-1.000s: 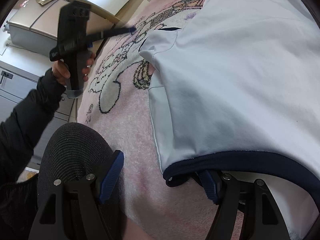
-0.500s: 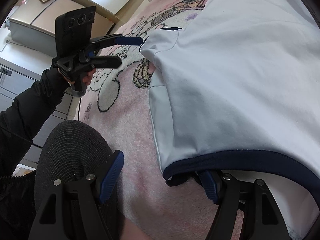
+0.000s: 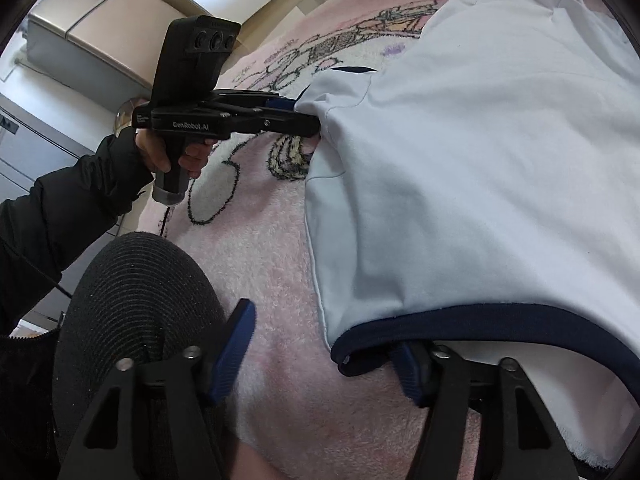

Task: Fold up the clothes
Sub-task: 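Grasp the navy-trimmed sleeve edge with the left gripper while the right gripper grasps the hem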

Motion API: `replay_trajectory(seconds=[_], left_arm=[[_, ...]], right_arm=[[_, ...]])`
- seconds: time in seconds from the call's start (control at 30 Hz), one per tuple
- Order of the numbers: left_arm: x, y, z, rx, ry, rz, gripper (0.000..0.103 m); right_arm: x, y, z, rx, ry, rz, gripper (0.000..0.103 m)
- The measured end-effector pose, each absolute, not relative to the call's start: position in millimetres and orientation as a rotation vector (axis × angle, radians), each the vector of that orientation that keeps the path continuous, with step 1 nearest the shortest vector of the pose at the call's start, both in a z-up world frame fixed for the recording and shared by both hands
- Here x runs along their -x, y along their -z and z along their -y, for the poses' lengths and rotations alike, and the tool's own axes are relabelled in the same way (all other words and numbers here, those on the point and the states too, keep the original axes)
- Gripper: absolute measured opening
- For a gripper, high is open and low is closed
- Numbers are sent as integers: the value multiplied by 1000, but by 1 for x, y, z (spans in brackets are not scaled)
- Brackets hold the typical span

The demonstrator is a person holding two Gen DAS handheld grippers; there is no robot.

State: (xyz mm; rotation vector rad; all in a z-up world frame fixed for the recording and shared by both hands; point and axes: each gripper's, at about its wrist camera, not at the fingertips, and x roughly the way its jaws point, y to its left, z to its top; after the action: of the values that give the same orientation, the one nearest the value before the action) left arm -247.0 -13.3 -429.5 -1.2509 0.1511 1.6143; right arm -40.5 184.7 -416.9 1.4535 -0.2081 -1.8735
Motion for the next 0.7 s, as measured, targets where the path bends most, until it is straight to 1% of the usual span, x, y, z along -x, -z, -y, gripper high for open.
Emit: replay_trajectory(seconds=[0.03,0.07,0.1,0.17,0.2,0.23,0.27,0.33,0.53,0.63,0.7], left_arm=[[247,430,13,1260,-1622,-144,35],[247,430,13,1270,-1630,-138,31],[247,431,14,1279,-1637,-131,30],[249,432,14,1310,-1654,-107,22],[251,433,15,1350,-1670,-74,21],[252,434,15,1382,-1679,-33,20],[254,435,16,1413,-1687,10,20],[253,435,15,1454,-1727,34,18],[244,430,5,1487,-1778,12,11],[246,430,9,1498,-1808,44,7],[249,431,12,1521,-1822,79,6]], right_arm=[[41,417,-186,-1455,1876,210,57],[41,417,-187,-1457,1879,214,55],[42,418,-188,-1461,1882,219,53],[42,419,-188,-1469,1891,217,45],[42,419,-188,-1474,1896,212,42],[42,419,-189,-1477,1902,207,35],[42,419,-190,-1479,1908,200,24],[43,418,-191,-1482,1898,208,14],[41,414,-191,-1449,1882,200,13],[41,413,-189,-1429,1863,215,5],[42,414,-186,-1429,1853,210,4]])
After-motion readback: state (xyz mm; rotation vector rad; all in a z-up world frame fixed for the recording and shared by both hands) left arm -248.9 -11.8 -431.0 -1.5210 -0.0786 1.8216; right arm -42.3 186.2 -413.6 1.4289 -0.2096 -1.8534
